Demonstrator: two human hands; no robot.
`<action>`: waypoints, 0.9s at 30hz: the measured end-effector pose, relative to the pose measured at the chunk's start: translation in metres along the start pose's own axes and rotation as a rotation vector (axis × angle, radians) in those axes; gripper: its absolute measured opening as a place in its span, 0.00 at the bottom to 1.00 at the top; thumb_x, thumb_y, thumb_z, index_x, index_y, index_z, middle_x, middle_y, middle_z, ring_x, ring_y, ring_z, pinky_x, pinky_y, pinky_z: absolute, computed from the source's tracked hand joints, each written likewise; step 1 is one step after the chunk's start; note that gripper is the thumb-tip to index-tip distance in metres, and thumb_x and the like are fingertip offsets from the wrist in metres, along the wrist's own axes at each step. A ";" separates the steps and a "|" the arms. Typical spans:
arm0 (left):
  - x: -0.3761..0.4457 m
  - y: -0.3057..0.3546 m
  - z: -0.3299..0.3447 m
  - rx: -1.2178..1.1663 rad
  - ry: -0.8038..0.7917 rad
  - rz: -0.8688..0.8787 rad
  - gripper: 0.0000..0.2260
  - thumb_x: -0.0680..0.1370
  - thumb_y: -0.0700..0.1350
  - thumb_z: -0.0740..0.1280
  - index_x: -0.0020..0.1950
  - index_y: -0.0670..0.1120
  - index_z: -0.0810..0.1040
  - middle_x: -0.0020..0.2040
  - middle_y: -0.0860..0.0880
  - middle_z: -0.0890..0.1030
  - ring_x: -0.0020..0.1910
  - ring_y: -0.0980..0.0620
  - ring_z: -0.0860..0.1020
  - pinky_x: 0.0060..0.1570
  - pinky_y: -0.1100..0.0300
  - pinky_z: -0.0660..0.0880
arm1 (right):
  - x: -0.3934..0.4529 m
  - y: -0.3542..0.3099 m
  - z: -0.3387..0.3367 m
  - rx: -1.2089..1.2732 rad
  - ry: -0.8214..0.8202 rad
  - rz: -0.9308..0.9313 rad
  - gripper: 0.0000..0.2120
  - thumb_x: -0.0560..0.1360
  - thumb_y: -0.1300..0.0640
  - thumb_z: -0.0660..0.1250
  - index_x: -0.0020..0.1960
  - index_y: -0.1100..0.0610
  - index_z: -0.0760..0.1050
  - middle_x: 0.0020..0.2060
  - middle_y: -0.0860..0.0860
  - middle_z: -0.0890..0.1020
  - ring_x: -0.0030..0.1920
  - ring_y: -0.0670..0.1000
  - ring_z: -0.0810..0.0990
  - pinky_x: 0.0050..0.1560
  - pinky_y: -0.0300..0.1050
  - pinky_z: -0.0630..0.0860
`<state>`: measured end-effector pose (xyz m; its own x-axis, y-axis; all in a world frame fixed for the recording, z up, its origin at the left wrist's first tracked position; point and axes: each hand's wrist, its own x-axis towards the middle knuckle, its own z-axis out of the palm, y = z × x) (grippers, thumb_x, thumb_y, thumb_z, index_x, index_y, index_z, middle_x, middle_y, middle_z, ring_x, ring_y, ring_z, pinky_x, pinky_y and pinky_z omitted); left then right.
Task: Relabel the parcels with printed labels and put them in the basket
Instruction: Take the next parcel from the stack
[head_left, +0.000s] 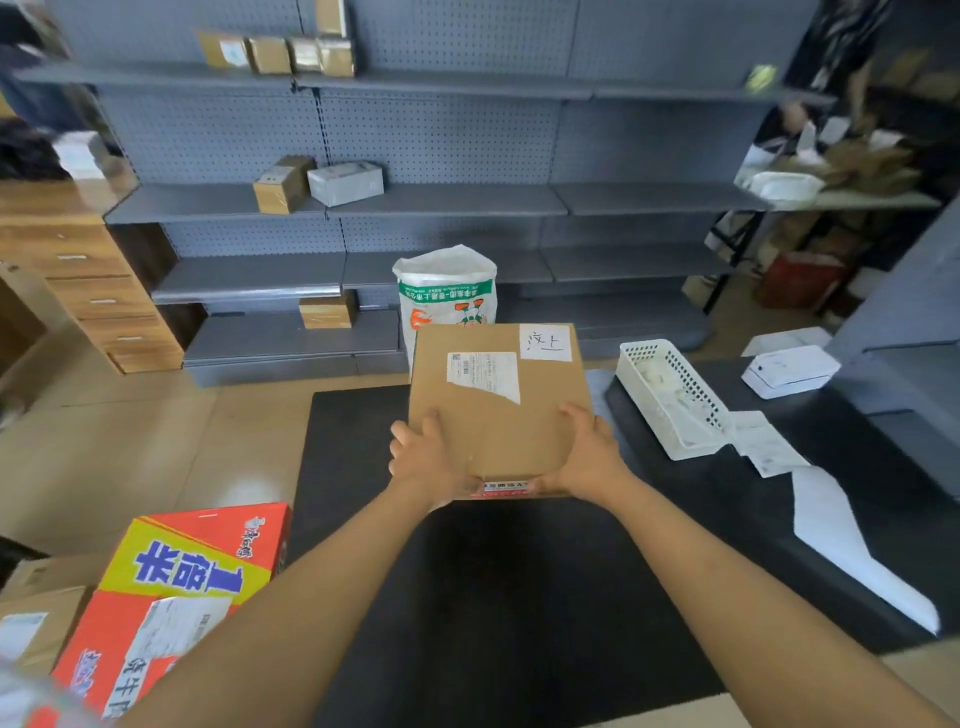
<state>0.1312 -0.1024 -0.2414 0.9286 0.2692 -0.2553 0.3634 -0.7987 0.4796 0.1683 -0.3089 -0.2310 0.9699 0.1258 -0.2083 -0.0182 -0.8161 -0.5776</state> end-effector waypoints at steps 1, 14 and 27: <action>0.000 0.011 0.004 0.002 0.003 0.003 0.50 0.63 0.59 0.77 0.73 0.51 0.48 0.66 0.42 0.53 0.63 0.42 0.62 0.64 0.45 0.69 | -0.002 0.006 -0.010 -0.004 0.010 -0.004 0.58 0.55 0.45 0.82 0.75 0.45 0.51 0.68 0.54 0.59 0.68 0.58 0.62 0.68 0.55 0.64; -0.015 0.126 0.068 0.038 0.055 -0.015 0.52 0.60 0.63 0.77 0.71 0.52 0.47 0.63 0.44 0.55 0.63 0.43 0.63 0.64 0.47 0.67 | 0.009 0.111 -0.100 0.023 -0.023 -0.035 0.60 0.54 0.48 0.83 0.75 0.44 0.51 0.69 0.53 0.58 0.69 0.57 0.61 0.70 0.56 0.64; -0.029 0.166 0.148 0.082 0.037 -0.186 0.53 0.58 0.63 0.77 0.70 0.54 0.45 0.60 0.45 0.54 0.60 0.46 0.63 0.61 0.50 0.70 | 0.032 0.198 -0.104 -0.032 -0.226 -0.059 0.58 0.57 0.49 0.82 0.74 0.45 0.47 0.67 0.53 0.56 0.68 0.56 0.61 0.70 0.54 0.65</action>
<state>0.1530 -0.3222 -0.2790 0.8486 0.4349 -0.3012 0.5232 -0.7739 0.3569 0.2210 -0.5250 -0.2696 0.8901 0.2937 -0.3484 0.0479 -0.8206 -0.5694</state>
